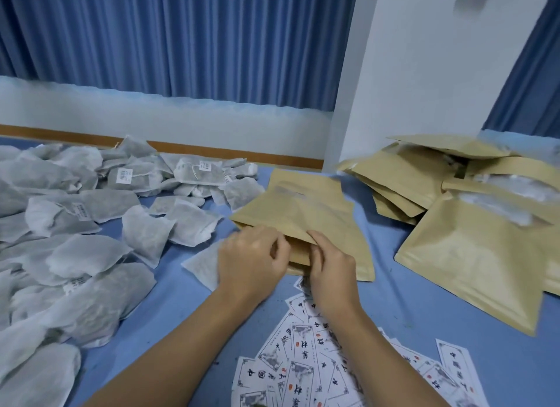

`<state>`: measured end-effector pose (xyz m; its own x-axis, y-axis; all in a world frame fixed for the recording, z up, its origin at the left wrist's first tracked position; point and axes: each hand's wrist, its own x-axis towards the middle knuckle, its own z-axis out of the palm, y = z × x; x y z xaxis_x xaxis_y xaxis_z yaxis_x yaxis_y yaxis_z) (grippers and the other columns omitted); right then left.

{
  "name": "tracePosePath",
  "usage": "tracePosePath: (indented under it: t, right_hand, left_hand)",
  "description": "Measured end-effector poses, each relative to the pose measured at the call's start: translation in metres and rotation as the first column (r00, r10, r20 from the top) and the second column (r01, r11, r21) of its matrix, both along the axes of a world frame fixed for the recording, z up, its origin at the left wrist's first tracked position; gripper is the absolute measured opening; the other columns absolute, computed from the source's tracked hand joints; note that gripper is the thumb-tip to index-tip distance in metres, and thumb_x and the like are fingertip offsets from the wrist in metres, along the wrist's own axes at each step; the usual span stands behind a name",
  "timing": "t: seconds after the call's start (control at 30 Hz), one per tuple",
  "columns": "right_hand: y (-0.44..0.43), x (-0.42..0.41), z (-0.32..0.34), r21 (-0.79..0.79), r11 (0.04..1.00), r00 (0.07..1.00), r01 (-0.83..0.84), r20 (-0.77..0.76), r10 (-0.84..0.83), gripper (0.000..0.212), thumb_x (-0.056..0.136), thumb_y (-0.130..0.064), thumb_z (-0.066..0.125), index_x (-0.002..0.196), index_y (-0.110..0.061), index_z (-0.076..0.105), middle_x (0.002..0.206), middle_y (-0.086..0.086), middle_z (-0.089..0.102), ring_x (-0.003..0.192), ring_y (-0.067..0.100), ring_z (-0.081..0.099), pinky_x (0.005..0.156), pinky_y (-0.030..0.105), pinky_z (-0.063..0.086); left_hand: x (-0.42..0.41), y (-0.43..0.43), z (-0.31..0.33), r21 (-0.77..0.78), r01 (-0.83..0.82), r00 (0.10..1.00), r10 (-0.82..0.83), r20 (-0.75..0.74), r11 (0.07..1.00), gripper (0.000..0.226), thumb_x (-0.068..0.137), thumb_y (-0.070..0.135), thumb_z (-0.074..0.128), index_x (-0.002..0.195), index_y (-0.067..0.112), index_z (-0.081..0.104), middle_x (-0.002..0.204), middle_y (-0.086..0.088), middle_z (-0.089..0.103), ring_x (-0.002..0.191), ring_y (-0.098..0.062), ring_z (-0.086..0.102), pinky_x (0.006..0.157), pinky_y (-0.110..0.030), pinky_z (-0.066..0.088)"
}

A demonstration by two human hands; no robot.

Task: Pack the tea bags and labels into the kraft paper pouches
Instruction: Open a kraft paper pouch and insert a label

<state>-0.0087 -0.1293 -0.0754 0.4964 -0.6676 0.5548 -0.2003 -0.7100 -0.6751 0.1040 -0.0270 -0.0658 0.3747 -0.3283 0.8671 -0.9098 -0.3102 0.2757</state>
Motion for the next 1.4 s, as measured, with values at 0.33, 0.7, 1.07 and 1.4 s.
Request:
tracePosePath:
  t: [0.33, 0.7, 1.07, 1.4]
  right_hand:
    - [0.005, 0.002, -0.006, -0.029, 0.997, 0.996, -0.075, -0.057, 0.074, 0.029, 0.098, 0.004, 0.045, 0.110, -0.016, 0.062, 0.105, 0.005, 0.065, 0.087, 0.023, 0.062, 0.076, 0.017, 0.048]
    - [0.001, 0.001, 0.000, 0.075, 0.997, 1.000, 0.021, -0.013, -0.020, 0.034, 0.102, -0.008, 0.049, 0.128, -0.018, 0.068, 0.081, -0.002, 0.066, 0.058, 0.000, 0.050, 0.062, 0.005, 0.036]
    - [-0.002, 0.002, -0.001, 0.099, 0.993, 0.991, 0.058, 0.111, -0.069, 0.036, 0.098, -0.004, 0.048, 0.121, -0.019, 0.071, 0.092, -0.008, 0.072, 0.082, 0.006, 0.063, 0.071, 0.002, 0.040]
    - [0.004, 0.003, 0.001, 0.030, 1.000, 0.987, -0.004, 0.164, -0.001, 0.031, 0.103, -0.013, 0.052, 0.129, -0.020, 0.068, 0.089, -0.010, 0.068, 0.082, -0.005, 0.060, 0.070, 0.006, 0.044]
  left_hand:
    - [-0.003, 0.017, -0.010, 0.465, -0.074, 0.845, 0.303, -0.441, 0.882, 0.060, 0.074, 0.014, 0.068, 0.124, 0.021, 0.037, 0.139, -0.002, 0.029, 0.125, -0.031, 0.037, 0.101, -0.048, 0.040]
    - [-0.006, 0.026, 0.004, -0.311, 0.217, 0.933, -0.290, -0.212, 0.925, 0.034, 0.079, -0.008, 0.064, 0.110, 0.004, 0.058, 0.114, -0.009, 0.054, 0.108, -0.009, 0.052, 0.095, -0.016, 0.041]
    - [-0.023, 0.008, -0.005, 0.213, 0.419, 0.908, -0.401, -0.122, 0.883, 0.034, 0.090, -0.010, 0.058, 0.117, 0.008, 0.067, 0.117, -0.004, 0.066, 0.116, -0.023, 0.060, 0.098, -0.037, 0.050]
    - [0.014, -0.062, 0.002, 0.609, 0.212, 0.943, 0.003, -0.332, 0.764, 0.036, 0.099, 0.011, 0.044, 0.135, 0.013, 0.050, 0.136, -0.012, 0.056, 0.124, -0.031, 0.053, 0.106, -0.040, 0.041]
